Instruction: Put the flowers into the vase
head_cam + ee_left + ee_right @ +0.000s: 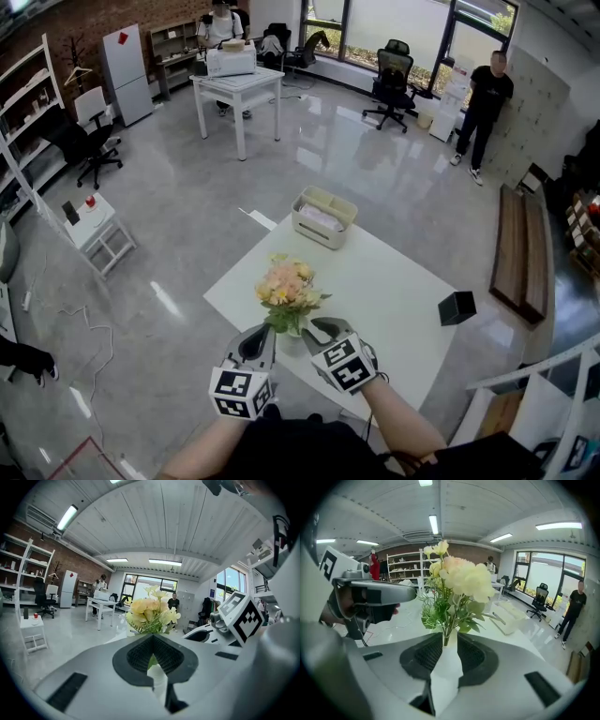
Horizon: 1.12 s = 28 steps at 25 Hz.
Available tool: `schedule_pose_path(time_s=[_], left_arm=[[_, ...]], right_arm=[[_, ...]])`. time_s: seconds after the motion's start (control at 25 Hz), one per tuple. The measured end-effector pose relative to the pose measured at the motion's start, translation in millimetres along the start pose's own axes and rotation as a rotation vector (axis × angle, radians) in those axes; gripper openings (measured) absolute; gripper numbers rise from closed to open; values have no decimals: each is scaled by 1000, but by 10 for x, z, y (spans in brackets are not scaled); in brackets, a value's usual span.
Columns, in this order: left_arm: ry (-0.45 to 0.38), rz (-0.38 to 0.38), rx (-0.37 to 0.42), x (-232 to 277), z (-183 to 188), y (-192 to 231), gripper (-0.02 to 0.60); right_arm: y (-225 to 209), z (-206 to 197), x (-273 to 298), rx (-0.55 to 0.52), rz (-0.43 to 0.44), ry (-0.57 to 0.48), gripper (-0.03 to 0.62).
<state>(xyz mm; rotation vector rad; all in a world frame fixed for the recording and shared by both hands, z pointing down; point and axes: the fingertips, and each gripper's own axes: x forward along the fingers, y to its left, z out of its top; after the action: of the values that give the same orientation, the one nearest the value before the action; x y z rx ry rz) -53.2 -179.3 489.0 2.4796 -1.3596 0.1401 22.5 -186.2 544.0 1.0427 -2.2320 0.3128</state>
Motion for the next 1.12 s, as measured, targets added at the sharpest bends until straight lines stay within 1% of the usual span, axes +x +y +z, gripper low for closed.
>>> schedule_pose_path(time_s=[0.08, 0.16, 0.24, 0.32, 0.36, 0.44, 0.52, 0.6, 0.92, 1.12], left_arm=[[3, -10, 6, 12, -2, -38, 5], [1, -15, 14, 12, 13, -75, 5], [-7, -18, 28, 18, 41, -108, 5], [-13, -21, 39, 30, 65, -133, 5], [-14, -24, 42, 35, 73, -146, 5], [-14, -30, 46, 44, 80, -175, 5], [-17, -34, 50, 57, 84, -201, 5], [-19, -36, 53, 63, 90, -223, 5], [-33, -40, 59, 77, 171, -301, 5], [-32, -43, 61, 82, 160, -321, 5]], right_arm=[[-20, 10, -147, 48, 1, -38, 92], [-88, 94, -338, 114, -35, -139, 69], [-223, 227, -573, 188, -114, -296, 17], [-371, 322, -800, 253, -210, -439, 11], [-429, 344, -895, 277, -255, -491, 6], [-504, 346, -1033, 308, -319, -557, 5], [-548, 319, -1099, 329, -353, -582, 5], [-569, 300, -1122, 338, -364, -586, 5], [-574, 277, -1137, 335, -368, -561, 5], [-554, 256, -1118, 329, -363, -551, 3]])
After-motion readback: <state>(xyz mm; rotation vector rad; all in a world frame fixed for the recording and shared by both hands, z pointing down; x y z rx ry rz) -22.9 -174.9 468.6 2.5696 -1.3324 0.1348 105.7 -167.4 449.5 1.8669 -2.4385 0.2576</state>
